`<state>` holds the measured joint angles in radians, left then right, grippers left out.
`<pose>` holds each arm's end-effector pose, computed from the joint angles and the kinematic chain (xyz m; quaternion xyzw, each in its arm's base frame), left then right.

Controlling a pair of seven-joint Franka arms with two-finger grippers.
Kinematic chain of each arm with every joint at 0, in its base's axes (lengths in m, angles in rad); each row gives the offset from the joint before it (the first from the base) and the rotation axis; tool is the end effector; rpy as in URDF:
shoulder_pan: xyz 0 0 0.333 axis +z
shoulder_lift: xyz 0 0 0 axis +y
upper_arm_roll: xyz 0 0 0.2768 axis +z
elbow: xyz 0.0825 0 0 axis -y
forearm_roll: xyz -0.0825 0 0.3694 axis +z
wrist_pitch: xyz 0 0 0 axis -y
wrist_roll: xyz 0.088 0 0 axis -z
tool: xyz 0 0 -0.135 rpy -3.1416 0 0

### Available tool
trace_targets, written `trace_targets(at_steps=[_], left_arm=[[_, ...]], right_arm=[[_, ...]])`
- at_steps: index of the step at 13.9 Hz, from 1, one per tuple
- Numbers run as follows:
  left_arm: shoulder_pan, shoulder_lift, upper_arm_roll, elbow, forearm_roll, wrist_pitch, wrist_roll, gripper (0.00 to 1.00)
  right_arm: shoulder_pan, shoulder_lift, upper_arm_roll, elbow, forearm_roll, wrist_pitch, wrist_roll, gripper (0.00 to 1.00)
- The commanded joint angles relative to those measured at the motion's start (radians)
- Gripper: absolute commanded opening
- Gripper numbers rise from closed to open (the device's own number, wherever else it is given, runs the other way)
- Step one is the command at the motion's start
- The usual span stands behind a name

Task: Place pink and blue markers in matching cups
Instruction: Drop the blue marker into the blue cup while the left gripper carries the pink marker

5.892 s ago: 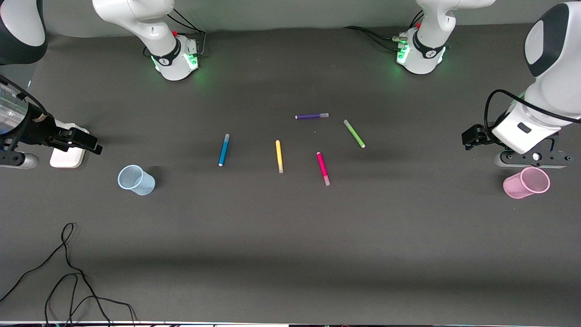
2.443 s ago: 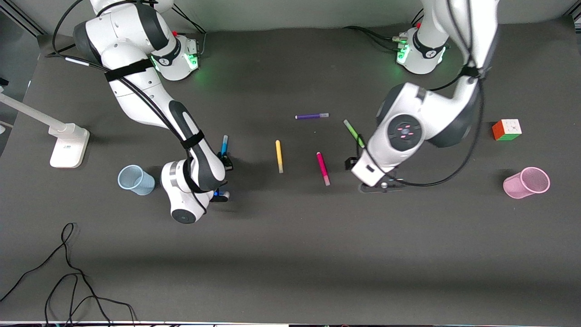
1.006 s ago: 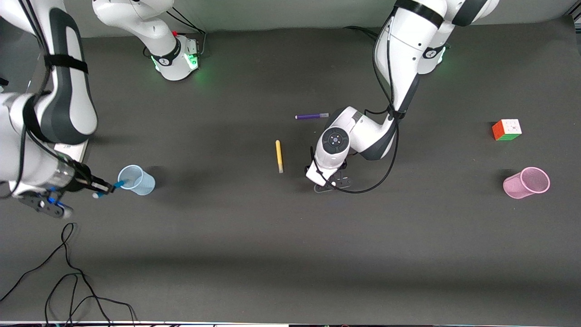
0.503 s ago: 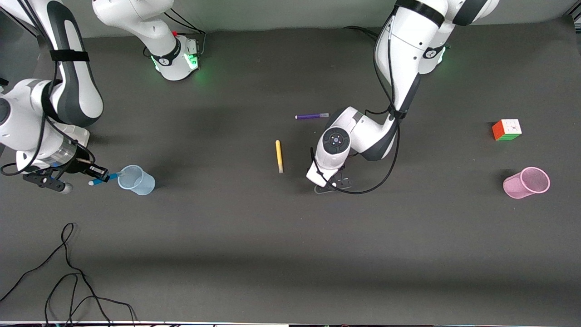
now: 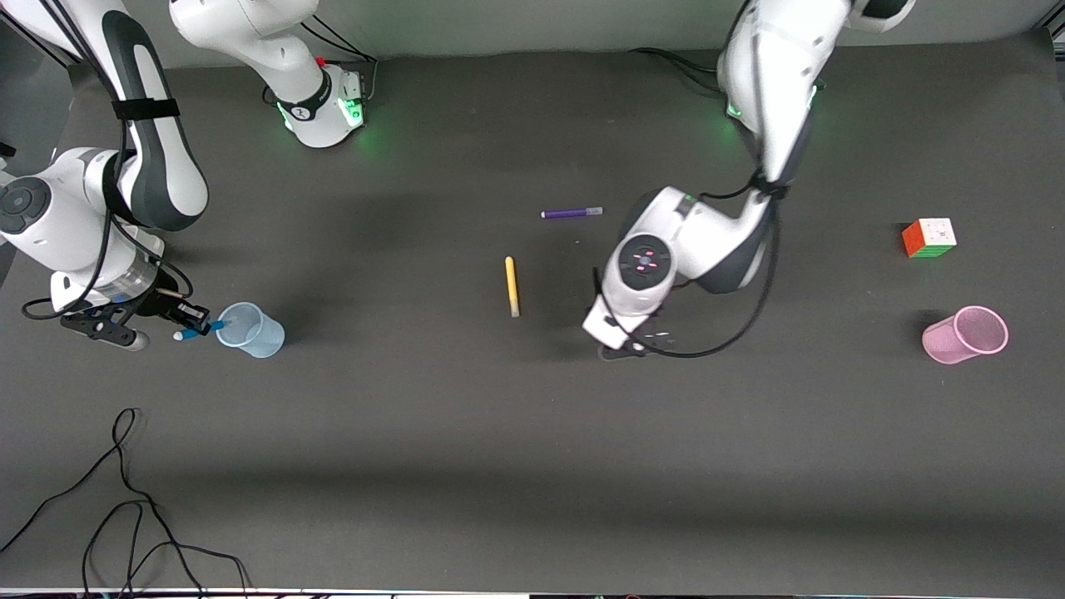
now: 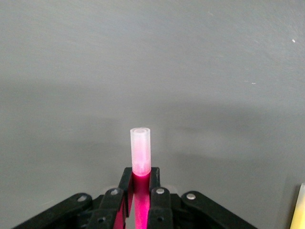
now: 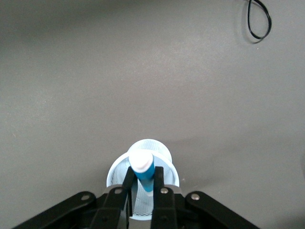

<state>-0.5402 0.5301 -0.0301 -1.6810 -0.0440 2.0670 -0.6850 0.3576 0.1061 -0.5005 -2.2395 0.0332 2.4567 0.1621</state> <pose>0.5243 -0.3391 0.2296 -0.9946 -0.0705 0.0736 0.0210 0.5306 -0.0771 0.2826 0.9849 -0.1609 0.0624 0.0134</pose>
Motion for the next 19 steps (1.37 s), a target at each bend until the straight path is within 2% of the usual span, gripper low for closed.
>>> trace_targets(at_steps=[1,3,4,6,10,13,15,19], left_arm=[[0.078,-0.125,-0.002,0.047,0.006,-0.277,0.155,0.0],[0.149,-0.154,-0.004,0.15,0.004,-0.495,0.249,0.0],[0.178,-0.163,-0.004,0.2,0.004,-0.587,0.298,0.0],[0.238,-0.197,-0.001,0.251,0.007,-0.689,0.416,0.0],[0.405,-0.283,0.002,0.251,0.022,-0.74,0.675,0.0],[0.466,-0.306,0.002,0.25,0.14,-0.717,0.925,0.0],[0.491,-0.324,0.002,0.242,0.161,-0.653,1.056,0.0],[0.629,-0.328,0.001,0.212,0.139,-0.442,1.523,0.0]], right_arm=[[0.024,0.015,-0.004,-0.015,-0.012,0.025,-0.01,0.0],[0.027,0.024,-0.004,-0.014,-0.012,0.027,-0.01,0.0],[0.027,0.024,-0.004,-0.014,-0.012,0.025,-0.012,0.24],[0.027,0.024,-0.006,-0.014,-0.012,0.024,-0.026,0.99],[0.026,0.021,-0.006,-0.009,-0.012,0.013,-0.026,1.0],[0.026,0.006,-0.006,0.015,-0.012,-0.066,-0.026,1.0],[0.026,0.003,-0.006,0.075,-0.012,-0.172,-0.027,1.0],[0.026,0.001,-0.006,0.211,-0.012,-0.347,-0.026,1.0]])
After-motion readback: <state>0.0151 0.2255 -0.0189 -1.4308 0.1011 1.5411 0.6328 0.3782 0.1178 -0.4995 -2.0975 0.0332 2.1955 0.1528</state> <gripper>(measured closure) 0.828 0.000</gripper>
